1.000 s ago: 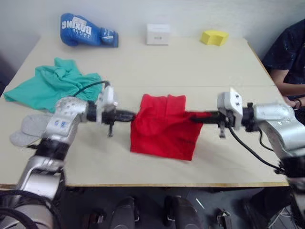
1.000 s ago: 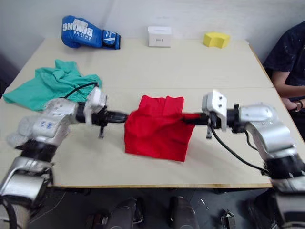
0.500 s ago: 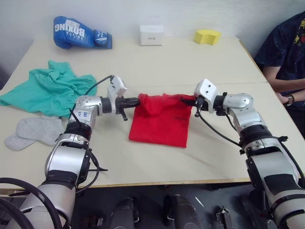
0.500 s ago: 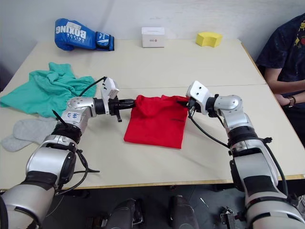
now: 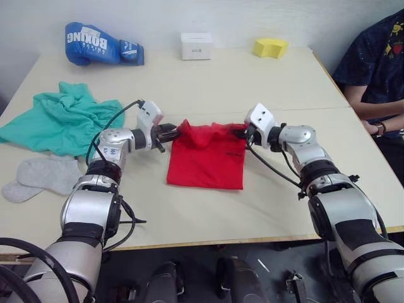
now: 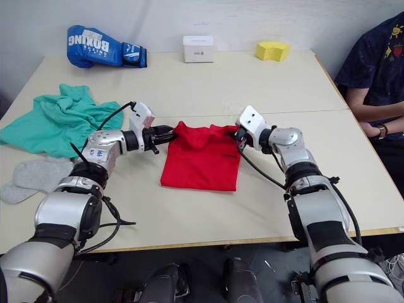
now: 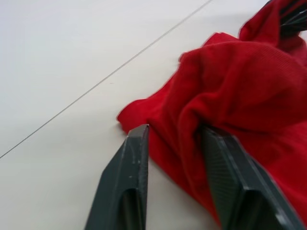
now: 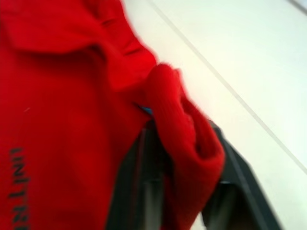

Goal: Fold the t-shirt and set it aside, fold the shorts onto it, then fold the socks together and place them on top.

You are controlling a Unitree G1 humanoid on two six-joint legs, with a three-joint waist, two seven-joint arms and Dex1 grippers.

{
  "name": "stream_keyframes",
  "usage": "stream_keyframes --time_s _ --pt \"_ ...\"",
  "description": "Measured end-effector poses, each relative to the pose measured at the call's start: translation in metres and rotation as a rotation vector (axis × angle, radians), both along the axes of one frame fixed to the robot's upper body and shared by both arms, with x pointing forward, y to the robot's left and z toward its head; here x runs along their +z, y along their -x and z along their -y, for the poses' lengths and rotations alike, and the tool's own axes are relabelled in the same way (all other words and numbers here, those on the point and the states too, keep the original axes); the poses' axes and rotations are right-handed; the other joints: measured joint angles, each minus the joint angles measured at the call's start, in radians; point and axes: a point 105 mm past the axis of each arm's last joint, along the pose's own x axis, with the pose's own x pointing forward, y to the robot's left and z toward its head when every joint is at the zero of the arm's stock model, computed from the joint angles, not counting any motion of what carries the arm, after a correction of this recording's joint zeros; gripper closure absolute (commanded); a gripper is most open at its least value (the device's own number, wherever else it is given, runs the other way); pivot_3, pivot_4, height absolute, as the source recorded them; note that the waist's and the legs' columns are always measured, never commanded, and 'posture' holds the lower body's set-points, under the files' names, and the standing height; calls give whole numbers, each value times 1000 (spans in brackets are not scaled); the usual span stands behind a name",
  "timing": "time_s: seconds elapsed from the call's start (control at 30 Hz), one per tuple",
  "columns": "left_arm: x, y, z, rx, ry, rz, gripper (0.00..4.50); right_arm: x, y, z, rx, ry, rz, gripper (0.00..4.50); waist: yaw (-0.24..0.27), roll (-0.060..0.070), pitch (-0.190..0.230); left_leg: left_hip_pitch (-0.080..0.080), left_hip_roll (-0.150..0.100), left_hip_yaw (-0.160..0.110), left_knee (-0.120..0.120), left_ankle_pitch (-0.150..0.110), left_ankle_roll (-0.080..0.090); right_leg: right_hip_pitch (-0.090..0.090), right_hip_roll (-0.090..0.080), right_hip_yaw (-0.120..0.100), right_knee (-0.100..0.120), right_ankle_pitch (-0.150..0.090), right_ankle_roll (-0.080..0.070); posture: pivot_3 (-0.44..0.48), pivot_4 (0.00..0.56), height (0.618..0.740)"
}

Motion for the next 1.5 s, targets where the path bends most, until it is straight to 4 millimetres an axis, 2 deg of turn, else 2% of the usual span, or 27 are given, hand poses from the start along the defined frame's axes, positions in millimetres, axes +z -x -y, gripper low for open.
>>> stream_keyframes --time_s 0.1,0.2,0.27,0.37,0.47,0.57,0.67,0.77,0.8,0.87,0.97,1.07,1.17,1.33,1.43,1.5 --pt "1 -7 -13 118 53 -22 987 16 -11 14 -143 -87 63 1684 0 0 0 0 0 0 0 0 0 0 -1 2 0 0 0 0 150 740" --pt "-5 -10 -22 201 78 -68 79 23 -17 27 -242 -166 66 688 0 0 0 0 0 0 0 0 0 0 0 2 0 0 0 0 150 740" --pt "-13 -11 -28 255 101 -116 0 23 -18 34 -277 -190 64 43 0 0 0 0 0 0 0 0 0 0 0 2 0 0 0 0 150 740" --pt "-19 -6 -32 249 108 -110 0 23 -12 47 -262 -218 85 43 1 0 0 0 0 1 -1 0 0 0 0 2 -1 0 0 0 150 740" --pt "-12 5 -32 143 58 14 0 21 4 42 -123 -229 112 43 0 0 0 0 0 1 -2 0 -1 0 1 2 -1 0 0 0 150 740" --pt "4 27 -25 -54 -30 176 0 10 38 28 85 -184 135 43 0 0 0 1 1 3 -3 0 -3 -1 2 2 -1 0 0 0 150 740" --pt "7 63 -20 -286 -126 271 0 -10 85 13 287 -99 92 43 2 0 0 1 3 3 -3 -1 -4 -2 1 3 -1 -1 -1 0 150 740" --pt "-9 93 -13 -450 -207 261 0 -33 128 -3 443 -19 21 43 3 0 0 2 3 3 -1 -2 -4 -2 0 3 -3 -1 -2 0 150 740" --pt "-14 98 -10 -479 -233 265 0 -38 136 -7 472 -6 10 43 4 0 0 2 3 3 -1 -2 -4 -2 0 3 -2 -1 -2 0 150 740" --pt "-25 105 -3 -517 -321 309 0 -47 144 -14 511 25 -7 43 5 0 0 3 3 3 -1 -2 -4 -2 -3 3 -2 1 -5 0 150 740" --pt "-40 105 8 -516 -377 318 0 -56 141 -13 488 47 -12 43 9 0 0 3 3 1 -1 -1 -3 -2 -5 3 -2 2 -6 0 150 740" --pt "-49 102 14 -499 -399 303 0 -71 134 -13 458 112 9 676 14 0 0 2 3 1 -1 -1 -3 -2 -4 2 -2 2 -7 0 150 740" --pt "-52 102 15 -502 -403 284 593 -75 130 -16 457 128 54 1672 19 0 -1 3 3 1 0 -1 -3 -1 -3 2 -2 2 -7 0 150 740" --pt "-60 104 17 -524 -436 249 2177 -82 125 -21 455 147 69 3452 20 0 -1 16 4 2 -2 -2 -3 10 -4 2 -3 1 -7 0 150 740" --pt "-62 99 15 -492 -452 241 3139 -84 121 -23 443 145 72 4484 20 0 -1 16 4 1 -2 -3 -3 10 -5 3 -2 1 -8 0 150 740" --pt "-64 96 13 -465 -456 239 3717 -83 120 -25 444 150 78 4500 20 0 -2 17 4 1 -2 -2 -3 10 -5 4 -2 1 -8 0 150 740"
